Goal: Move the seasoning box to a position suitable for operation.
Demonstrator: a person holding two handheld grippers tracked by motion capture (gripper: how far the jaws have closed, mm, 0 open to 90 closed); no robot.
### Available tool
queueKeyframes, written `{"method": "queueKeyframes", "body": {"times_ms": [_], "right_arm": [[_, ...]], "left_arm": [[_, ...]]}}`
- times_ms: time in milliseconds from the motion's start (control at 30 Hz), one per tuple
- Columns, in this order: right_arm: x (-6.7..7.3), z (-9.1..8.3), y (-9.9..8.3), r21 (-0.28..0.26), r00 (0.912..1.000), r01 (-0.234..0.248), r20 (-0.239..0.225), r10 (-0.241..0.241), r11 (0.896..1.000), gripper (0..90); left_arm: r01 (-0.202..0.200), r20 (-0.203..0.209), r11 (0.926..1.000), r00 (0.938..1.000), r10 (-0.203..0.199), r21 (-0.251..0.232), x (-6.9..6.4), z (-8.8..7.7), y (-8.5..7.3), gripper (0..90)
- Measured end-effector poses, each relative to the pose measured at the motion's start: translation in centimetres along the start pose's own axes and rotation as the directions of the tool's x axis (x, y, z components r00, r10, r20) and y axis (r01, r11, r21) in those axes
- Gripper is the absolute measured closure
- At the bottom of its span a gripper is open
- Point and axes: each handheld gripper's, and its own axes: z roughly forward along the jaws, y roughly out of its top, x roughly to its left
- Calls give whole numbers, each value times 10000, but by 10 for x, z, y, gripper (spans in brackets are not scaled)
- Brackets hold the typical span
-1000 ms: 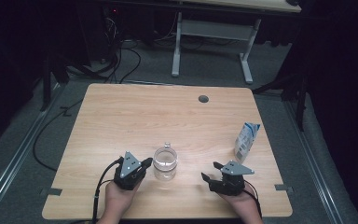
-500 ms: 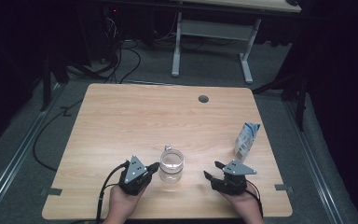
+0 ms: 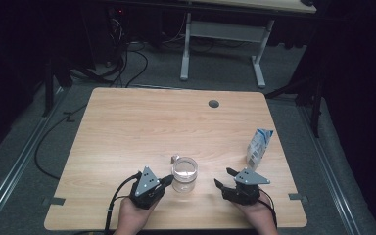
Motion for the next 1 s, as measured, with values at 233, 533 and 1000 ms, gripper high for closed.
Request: {"method": "queueKeyframes", "body": {"times_ms": [233,533,1000], "right_arm": [[1,1,0,35,9996,-223,-192,224,9997,397],[3,2,-1,-27,9996,292,-50,-292,9996,381],[5,1,5,-20,9995,-213,-217,213,9998,378]], "left_arm": [[-136,360,9999,9993,136,3,-12,7,2,900],[-118,396,9999,9991,120,-64,-13,6,4,898],[668,-779,9966,9945,-705,-486,18,-8,3,883]]}}
